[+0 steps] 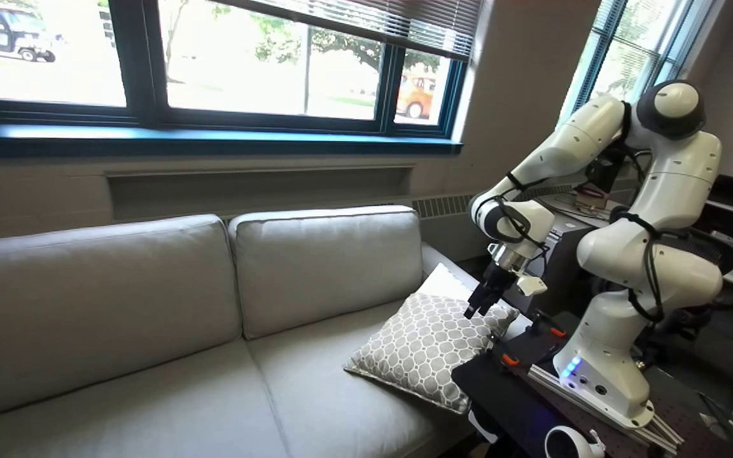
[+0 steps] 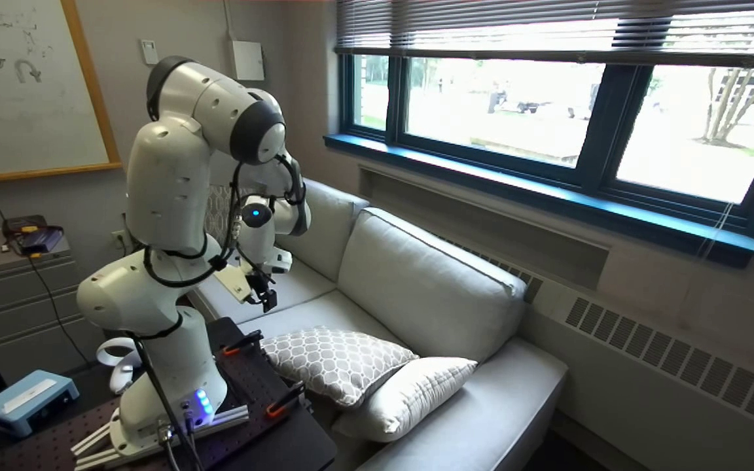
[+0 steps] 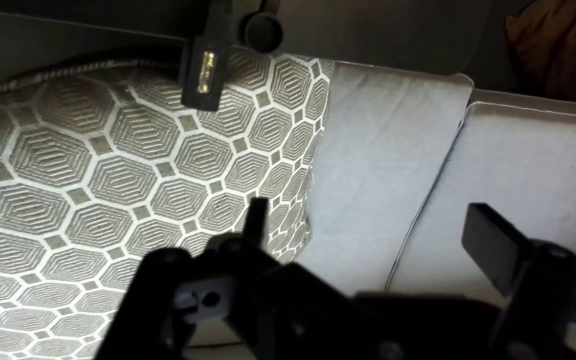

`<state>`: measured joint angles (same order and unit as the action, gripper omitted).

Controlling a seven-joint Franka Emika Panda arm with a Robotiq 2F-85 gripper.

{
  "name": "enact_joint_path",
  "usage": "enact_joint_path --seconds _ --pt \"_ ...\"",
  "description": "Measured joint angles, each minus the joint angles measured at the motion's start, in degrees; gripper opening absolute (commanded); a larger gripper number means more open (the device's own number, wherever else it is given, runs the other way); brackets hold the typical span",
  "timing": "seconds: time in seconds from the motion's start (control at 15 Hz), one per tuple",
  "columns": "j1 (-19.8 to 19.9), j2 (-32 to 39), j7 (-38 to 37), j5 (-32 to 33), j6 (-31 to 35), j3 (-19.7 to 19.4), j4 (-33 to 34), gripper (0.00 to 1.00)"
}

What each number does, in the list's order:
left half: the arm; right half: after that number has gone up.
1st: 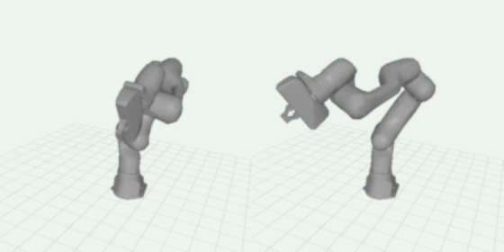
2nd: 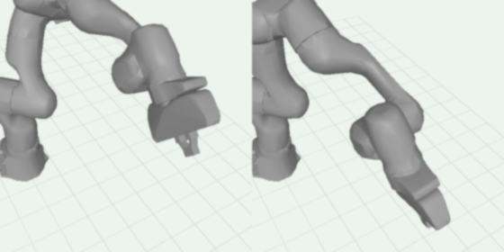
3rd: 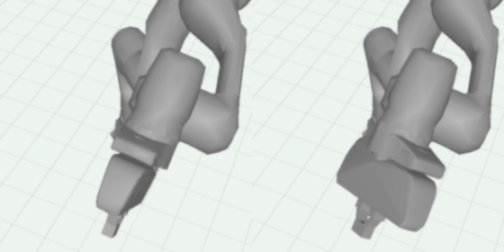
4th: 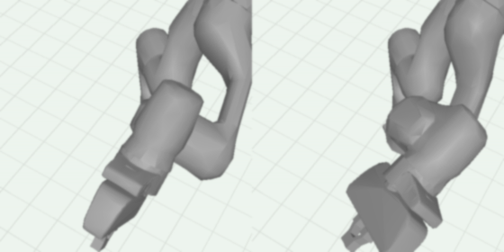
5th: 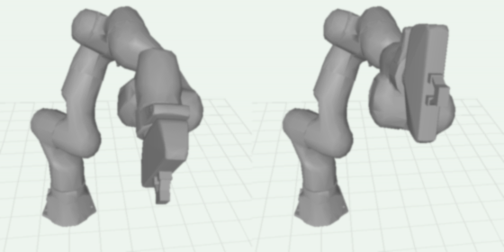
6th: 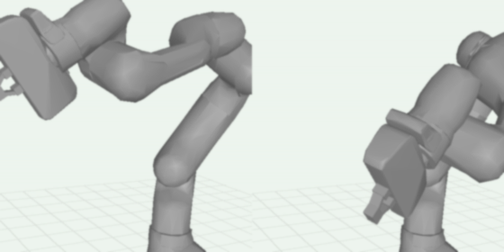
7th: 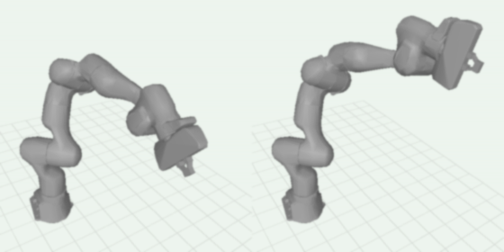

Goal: Move the pillow in the middle of the couch to the right side

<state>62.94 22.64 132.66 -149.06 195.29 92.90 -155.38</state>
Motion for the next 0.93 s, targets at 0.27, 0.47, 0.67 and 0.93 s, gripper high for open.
enact_joint_path --seconds 0.27,0.47,0.67,0.93 --pt "-2.9 -6.0 -5.4 2.4 -3.2 -3.4 0.2 1.0" --pt "-0.3 -11.6 -5.4 3.2 -5.7 -8.7 0.1 1.0" --pt "3.0 -15.4 -5.4 4.1 -8.2 -15.4 0.2 1.0" --pt "4.4 -18.3 -5.4 5.8 -8.7 -24.8 1.5 1.0"
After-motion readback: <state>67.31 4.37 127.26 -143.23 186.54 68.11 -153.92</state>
